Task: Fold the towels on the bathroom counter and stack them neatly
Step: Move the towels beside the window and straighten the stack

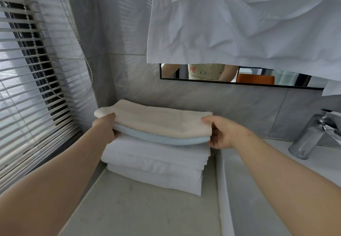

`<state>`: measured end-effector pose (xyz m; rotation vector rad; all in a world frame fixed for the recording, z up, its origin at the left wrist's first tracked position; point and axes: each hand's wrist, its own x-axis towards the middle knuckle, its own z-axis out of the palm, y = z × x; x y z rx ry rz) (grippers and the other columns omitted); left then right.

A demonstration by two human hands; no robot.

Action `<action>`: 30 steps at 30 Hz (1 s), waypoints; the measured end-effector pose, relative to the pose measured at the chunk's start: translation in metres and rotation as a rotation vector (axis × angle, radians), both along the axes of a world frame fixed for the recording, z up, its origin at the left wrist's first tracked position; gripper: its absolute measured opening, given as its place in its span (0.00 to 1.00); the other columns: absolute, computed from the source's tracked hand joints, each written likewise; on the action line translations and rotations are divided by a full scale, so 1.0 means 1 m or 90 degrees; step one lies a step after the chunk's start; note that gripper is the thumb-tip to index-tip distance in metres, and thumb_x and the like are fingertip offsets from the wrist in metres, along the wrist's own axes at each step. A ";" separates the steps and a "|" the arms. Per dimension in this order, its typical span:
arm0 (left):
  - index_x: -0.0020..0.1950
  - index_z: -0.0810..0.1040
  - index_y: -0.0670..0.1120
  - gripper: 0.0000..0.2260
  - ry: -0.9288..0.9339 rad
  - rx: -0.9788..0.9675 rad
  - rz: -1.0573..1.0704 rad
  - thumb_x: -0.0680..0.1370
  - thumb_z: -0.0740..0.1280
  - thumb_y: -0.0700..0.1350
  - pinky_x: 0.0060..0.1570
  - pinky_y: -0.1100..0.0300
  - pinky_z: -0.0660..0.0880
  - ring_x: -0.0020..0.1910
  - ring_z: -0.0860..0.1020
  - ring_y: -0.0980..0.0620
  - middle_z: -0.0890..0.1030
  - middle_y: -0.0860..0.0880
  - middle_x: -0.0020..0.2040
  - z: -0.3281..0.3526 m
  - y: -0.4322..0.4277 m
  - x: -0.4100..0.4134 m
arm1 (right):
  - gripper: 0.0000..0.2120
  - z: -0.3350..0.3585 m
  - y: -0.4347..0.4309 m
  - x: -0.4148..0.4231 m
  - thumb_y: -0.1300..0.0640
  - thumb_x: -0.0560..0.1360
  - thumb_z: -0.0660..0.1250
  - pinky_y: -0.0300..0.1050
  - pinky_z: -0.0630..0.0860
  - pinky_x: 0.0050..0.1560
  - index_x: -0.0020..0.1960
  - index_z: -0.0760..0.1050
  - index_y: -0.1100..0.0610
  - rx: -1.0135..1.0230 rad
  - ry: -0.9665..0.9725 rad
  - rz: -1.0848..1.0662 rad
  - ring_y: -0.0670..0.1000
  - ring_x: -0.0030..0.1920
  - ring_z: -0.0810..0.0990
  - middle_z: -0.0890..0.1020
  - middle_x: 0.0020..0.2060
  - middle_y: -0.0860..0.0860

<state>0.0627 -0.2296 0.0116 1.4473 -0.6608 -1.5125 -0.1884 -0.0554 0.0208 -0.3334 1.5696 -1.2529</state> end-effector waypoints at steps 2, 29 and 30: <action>0.72 0.63 0.48 0.28 0.012 0.017 -0.001 0.75 0.70 0.46 0.55 0.47 0.75 0.63 0.72 0.42 0.69 0.44 0.68 -0.007 0.003 0.002 | 0.08 -0.014 0.004 0.002 0.53 0.74 0.67 0.40 0.75 0.32 0.45 0.74 0.58 0.022 -0.013 0.016 0.51 0.36 0.77 0.78 0.38 0.52; 0.71 0.62 0.46 0.25 -0.027 -0.124 0.059 0.76 0.65 0.34 0.55 0.43 0.74 0.65 0.68 0.39 0.67 0.41 0.68 -0.020 0.014 -0.001 | 0.02 -0.048 -0.005 -0.006 0.64 0.75 0.67 0.51 0.77 0.46 0.47 0.74 0.61 -0.123 0.075 -0.114 0.56 0.46 0.78 0.79 0.45 0.57; 0.71 0.62 0.46 0.25 -0.035 -0.131 0.058 0.76 0.65 0.34 0.55 0.44 0.74 0.64 0.68 0.39 0.67 0.41 0.68 -0.019 0.015 -0.001 | 0.01 -0.047 -0.005 -0.006 0.64 0.75 0.66 0.51 0.77 0.47 0.46 0.74 0.60 -0.130 0.078 -0.120 0.55 0.45 0.78 0.79 0.45 0.57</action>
